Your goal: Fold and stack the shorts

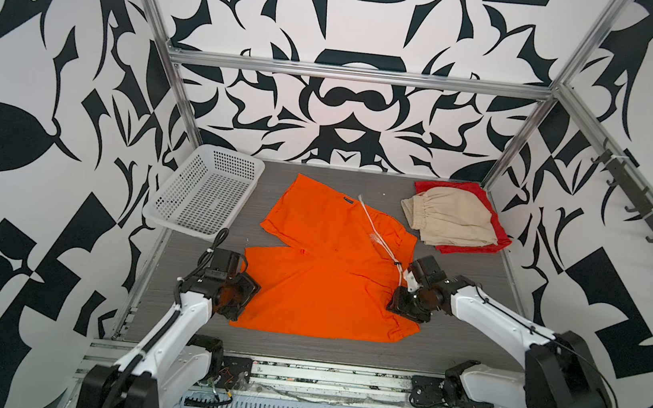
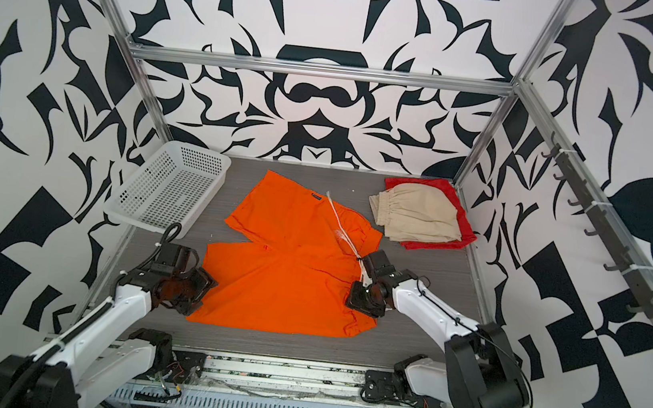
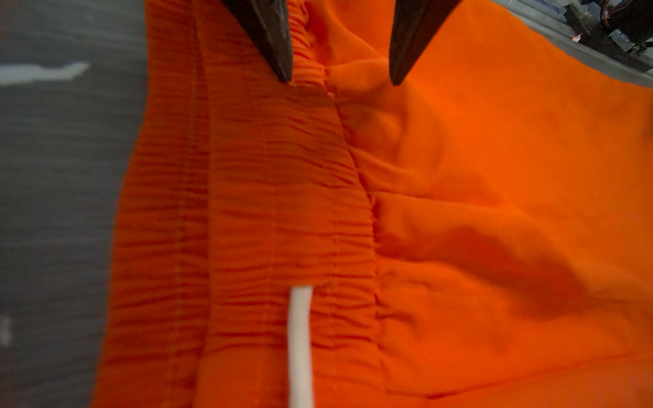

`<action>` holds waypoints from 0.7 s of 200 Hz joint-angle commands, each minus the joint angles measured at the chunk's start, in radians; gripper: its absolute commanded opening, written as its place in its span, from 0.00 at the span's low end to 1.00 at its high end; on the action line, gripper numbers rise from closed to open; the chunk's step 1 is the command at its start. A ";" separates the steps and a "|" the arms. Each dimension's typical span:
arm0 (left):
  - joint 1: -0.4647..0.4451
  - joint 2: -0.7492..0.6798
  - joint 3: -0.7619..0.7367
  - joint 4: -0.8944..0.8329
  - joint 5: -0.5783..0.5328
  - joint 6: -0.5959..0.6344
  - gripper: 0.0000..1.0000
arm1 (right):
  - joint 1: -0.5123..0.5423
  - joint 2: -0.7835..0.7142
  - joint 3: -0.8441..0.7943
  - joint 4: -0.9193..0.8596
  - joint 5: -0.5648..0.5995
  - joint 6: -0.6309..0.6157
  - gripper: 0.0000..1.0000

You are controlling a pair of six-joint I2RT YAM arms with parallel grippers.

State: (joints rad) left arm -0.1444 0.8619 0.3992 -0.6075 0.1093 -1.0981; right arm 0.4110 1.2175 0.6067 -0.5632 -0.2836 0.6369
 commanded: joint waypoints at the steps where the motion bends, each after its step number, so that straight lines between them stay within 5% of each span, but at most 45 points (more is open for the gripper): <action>1: 0.003 -0.101 0.019 -0.106 -0.059 -0.045 0.73 | -0.075 -0.119 0.054 -0.114 -0.007 -0.013 0.55; 32: 0.005 -0.128 0.081 -0.202 -0.049 -0.040 0.79 | -0.270 -0.152 0.126 -0.306 -0.062 -0.100 0.65; 78: 0.005 -0.165 0.135 -0.441 -0.070 -0.072 0.84 | -0.267 -0.174 0.058 -0.376 -0.095 -0.036 0.67; 140: 0.005 -0.166 0.059 -0.429 -0.011 -0.131 0.84 | -0.205 -0.061 -0.035 -0.232 -0.139 0.018 0.66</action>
State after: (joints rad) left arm -0.1432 0.6697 0.4915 -0.9817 0.0673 -1.1893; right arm 0.1909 1.1076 0.5907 -0.8650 -0.3870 0.6231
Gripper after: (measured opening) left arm 0.840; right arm 0.674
